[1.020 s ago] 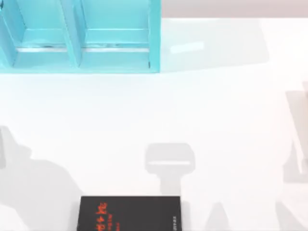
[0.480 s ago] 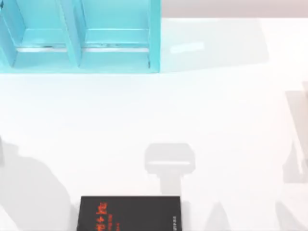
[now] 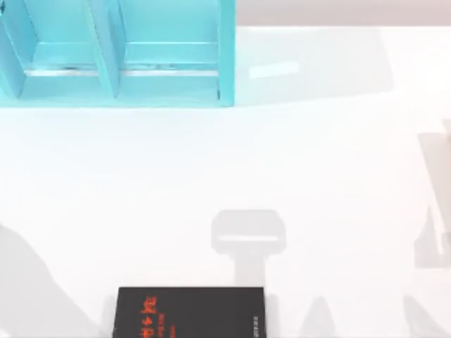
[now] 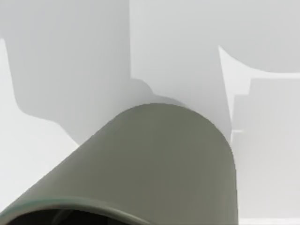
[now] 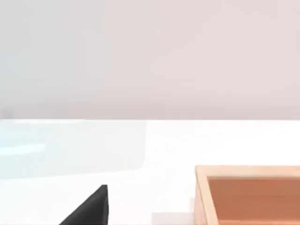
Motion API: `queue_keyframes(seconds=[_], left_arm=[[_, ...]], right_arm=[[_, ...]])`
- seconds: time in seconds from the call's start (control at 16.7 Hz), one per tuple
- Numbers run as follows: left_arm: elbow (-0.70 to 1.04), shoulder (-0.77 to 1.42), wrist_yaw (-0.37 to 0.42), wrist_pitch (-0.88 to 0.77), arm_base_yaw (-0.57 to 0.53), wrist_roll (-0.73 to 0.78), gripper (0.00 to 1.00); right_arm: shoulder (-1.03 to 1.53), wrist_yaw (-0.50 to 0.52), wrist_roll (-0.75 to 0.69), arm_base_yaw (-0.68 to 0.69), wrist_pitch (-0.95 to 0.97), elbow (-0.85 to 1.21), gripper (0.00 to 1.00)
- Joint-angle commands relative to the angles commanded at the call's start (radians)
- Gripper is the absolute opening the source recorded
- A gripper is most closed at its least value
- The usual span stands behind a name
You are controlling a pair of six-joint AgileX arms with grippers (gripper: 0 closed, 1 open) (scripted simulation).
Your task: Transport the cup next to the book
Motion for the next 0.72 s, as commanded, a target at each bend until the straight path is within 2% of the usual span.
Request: queue_keyframes(seconds=[0.12, 0.72], left_arm=[[0.0, 0.0, 0.0, 0.0, 0.0, 0.0, 1.0], [0.0, 0.0, 0.0, 0.0, 0.0, 0.0, 0.25]], right_arm=[[0.0, 0.0, 0.0, 0.0, 0.0, 0.0, 1.0], [0.0, 0.0, 0.0, 0.0, 0.0, 0.0, 1.0]])
